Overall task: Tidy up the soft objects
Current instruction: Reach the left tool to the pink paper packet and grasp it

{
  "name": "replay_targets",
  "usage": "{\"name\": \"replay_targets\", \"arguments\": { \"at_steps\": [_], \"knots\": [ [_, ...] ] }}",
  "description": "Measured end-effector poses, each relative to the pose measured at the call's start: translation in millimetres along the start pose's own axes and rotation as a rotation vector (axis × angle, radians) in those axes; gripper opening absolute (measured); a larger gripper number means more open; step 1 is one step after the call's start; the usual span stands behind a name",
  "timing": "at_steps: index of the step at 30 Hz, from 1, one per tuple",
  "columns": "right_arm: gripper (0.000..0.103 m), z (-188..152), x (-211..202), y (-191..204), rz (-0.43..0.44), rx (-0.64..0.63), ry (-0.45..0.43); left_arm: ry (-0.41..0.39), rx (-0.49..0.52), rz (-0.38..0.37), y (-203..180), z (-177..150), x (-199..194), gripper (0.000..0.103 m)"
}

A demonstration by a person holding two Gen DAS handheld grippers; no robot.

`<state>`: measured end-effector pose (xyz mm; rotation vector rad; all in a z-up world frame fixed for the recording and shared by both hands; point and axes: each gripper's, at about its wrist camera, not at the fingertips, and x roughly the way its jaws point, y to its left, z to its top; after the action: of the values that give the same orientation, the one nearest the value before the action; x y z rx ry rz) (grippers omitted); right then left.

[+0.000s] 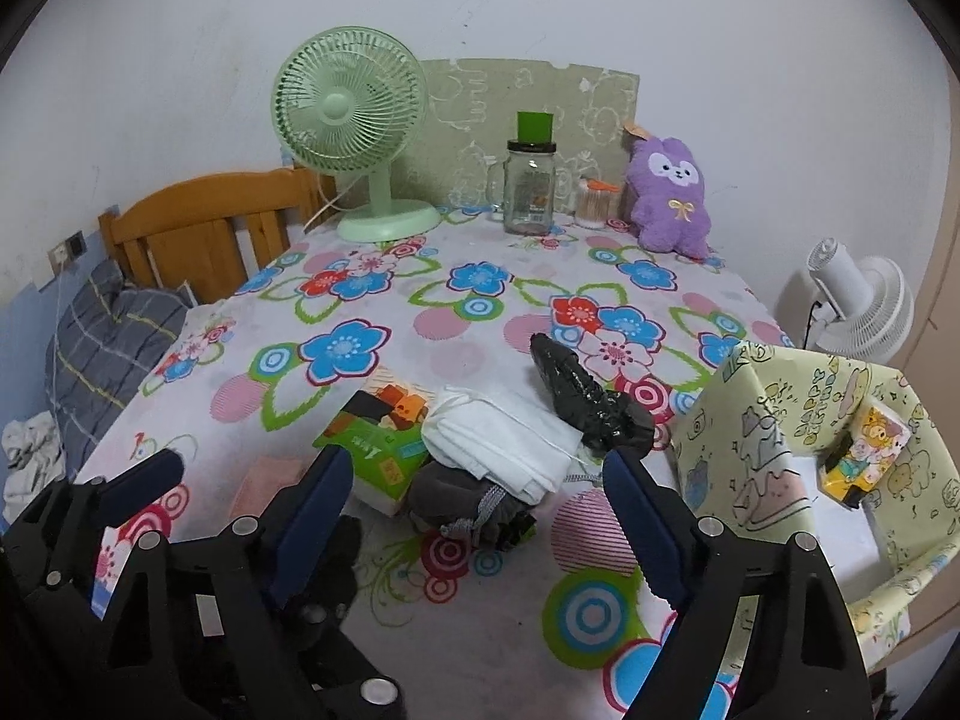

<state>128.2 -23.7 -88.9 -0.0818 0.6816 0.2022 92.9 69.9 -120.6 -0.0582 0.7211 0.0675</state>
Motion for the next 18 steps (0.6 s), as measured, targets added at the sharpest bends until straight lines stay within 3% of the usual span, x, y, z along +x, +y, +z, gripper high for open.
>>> {"name": "replay_targets", "arguments": {
  "at_steps": [14, 18],
  "knots": [
    [0.081, -5.8, 36.7, 15.8, 0.019, -0.018, 0.068, 0.106, -0.057, 0.087, 25.6, -13.5, 37.9, 0.092],
    [0.082, -7.8, 41.6, 19.9, 0.018, -0.022, 0.076, 0.134, -0.069, 0.077, 28.5, -18.7, 43.9, 0.087]
  ]
}}
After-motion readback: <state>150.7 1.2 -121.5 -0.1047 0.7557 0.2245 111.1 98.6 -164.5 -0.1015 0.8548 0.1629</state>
